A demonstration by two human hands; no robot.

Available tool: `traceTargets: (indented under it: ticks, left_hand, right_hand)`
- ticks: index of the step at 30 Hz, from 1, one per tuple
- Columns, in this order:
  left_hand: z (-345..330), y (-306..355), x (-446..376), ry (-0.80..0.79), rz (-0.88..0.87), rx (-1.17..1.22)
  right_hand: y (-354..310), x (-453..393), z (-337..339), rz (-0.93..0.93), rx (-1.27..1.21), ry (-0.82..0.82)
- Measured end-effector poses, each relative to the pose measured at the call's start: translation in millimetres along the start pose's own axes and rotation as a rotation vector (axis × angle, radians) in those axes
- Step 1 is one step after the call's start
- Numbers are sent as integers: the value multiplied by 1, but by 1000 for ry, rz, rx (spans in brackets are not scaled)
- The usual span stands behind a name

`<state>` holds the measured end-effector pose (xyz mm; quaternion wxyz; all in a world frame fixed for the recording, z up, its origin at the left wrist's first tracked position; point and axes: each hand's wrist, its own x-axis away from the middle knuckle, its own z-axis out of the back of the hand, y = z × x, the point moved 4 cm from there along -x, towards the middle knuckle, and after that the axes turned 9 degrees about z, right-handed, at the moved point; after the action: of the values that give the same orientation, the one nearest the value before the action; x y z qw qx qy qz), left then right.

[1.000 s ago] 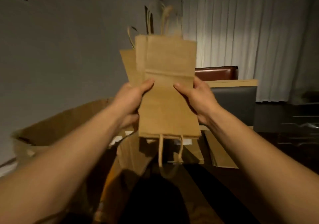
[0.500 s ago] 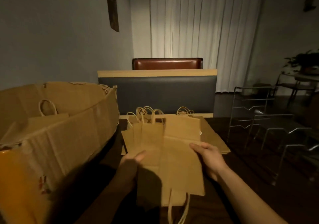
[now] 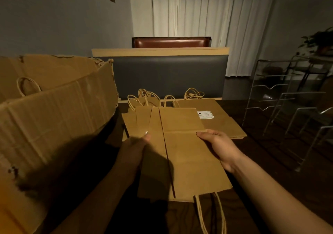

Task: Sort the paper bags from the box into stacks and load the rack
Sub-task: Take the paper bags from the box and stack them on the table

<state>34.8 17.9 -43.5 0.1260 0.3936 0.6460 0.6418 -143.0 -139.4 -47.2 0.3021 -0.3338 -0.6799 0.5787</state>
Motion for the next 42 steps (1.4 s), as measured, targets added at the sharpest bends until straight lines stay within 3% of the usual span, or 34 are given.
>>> traceTargets:
  ticks: [7,11,16,22,25,28,33,35,38,40,42]
  left_hand:
    - [6,-2,0,17,9,18]
    - [6,-1,-4,33,5,5]
    - [5,0,-5,34,24,1]
    - [5,-1,-3,4,33,-3]
    - [6,-1,-3,-3,6,20]
    - [3,-3,-2,-5,0,27]
    - [3,-3,-4,7,-20,21]
    - [1,-4,-4,-6,-31,4]
    - [3,-4,-6,-4,-53,5]
    - [2,-6,-7,-11,-43,12]
    - [-1,-7,-5,-27,-27,4]
  right_hand:
    - [-15,8,21,-96,-200,168]
    - [-40,4,36,275,-391,264]
    - [-50,7,46,528,-118,359]
    - [-49,7,40,583,-255,163]
    - [-46,14,17,600,-59,-109]
    - [-30,14,-1,484,-30,-208]
    - [-5,12,-20,562,594,-282]
    - [-5,17,-30,636,672,-322]
    - [-13,18,-35,691,574,-181]
    - [-13,9,-19,516,274,78]
    - [-6,1,-8,292,81,147]
